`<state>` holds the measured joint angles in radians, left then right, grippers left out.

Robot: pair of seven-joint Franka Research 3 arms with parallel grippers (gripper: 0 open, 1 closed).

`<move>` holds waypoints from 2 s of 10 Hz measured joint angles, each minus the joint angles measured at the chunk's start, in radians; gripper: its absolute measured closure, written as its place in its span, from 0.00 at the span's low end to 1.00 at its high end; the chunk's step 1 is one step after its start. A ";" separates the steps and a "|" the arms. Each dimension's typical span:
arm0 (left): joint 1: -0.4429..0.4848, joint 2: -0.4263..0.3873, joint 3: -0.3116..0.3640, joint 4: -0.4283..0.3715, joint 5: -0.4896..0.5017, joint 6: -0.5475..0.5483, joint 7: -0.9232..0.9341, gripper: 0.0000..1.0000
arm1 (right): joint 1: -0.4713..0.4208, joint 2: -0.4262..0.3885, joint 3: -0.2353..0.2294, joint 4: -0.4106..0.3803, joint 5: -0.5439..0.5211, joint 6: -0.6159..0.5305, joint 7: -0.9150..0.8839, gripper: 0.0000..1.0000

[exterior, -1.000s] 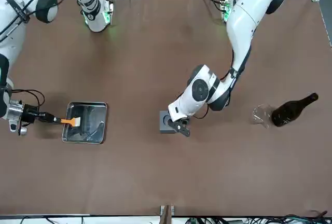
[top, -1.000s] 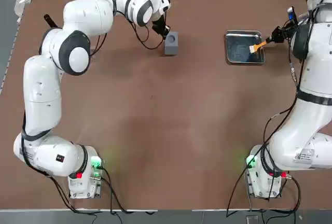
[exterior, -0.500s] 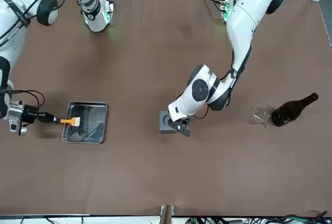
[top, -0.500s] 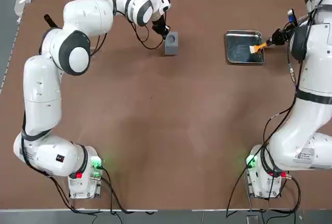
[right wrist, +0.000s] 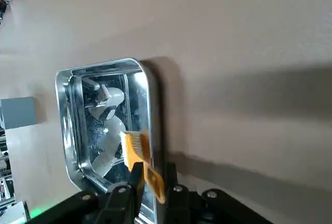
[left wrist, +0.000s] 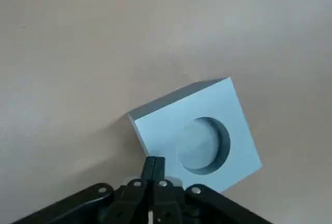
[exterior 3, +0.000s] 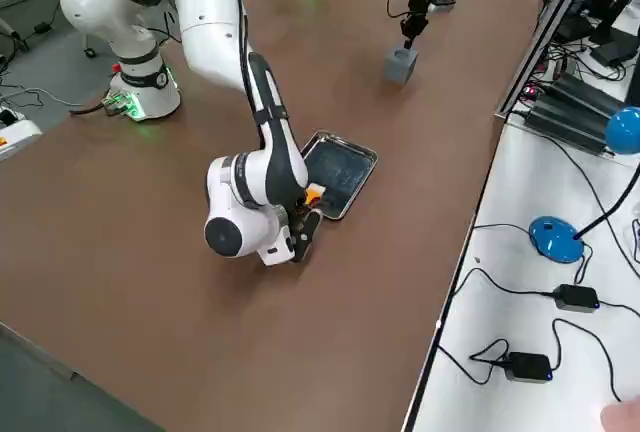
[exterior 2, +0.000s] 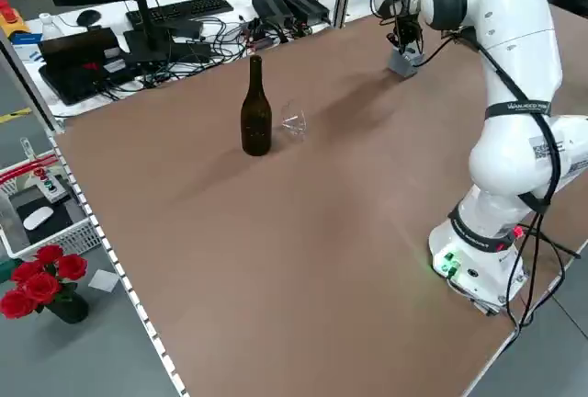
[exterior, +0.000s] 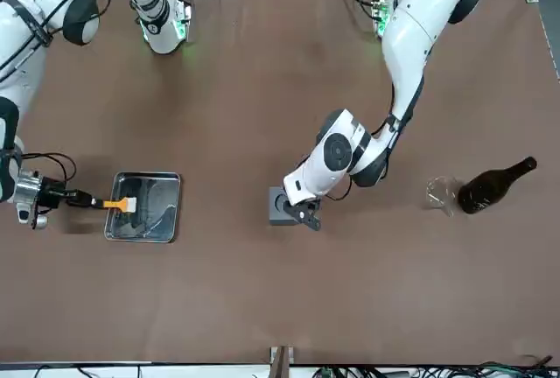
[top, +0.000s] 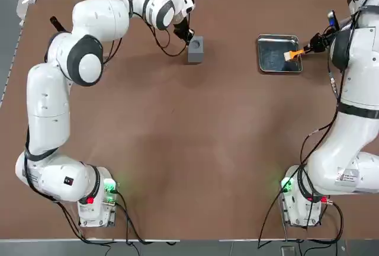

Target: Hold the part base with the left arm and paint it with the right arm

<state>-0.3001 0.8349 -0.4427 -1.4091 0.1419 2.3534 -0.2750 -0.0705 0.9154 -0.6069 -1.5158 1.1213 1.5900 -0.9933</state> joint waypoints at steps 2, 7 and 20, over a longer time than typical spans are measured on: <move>0.000 0.000 0.000 0.000 0.000 0.000 0.000 0.99 | 0.000 0.000 -0.001 0.001 0.000 0.001 0.000 0.70; 0.000 0.000 0.000 0.000 0.000 0.000 0.000 0.99 | 0.001 0.000 -0.032 0.007 -0.001 -0.002 -0.051 0.31; -0.001 0.000 0.000 0.000 0.000 0.000 0.000 0.99 | 0.063 -0.559 0.155 0.057 -0.792 -0.013 0.532 0.00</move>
<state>-0.3014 0.8351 -0.4427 -1.4087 0.1419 2.3538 -0.2750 -0.0072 0.3561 -0.4519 -1.4586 0.3290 1.5775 -0.4614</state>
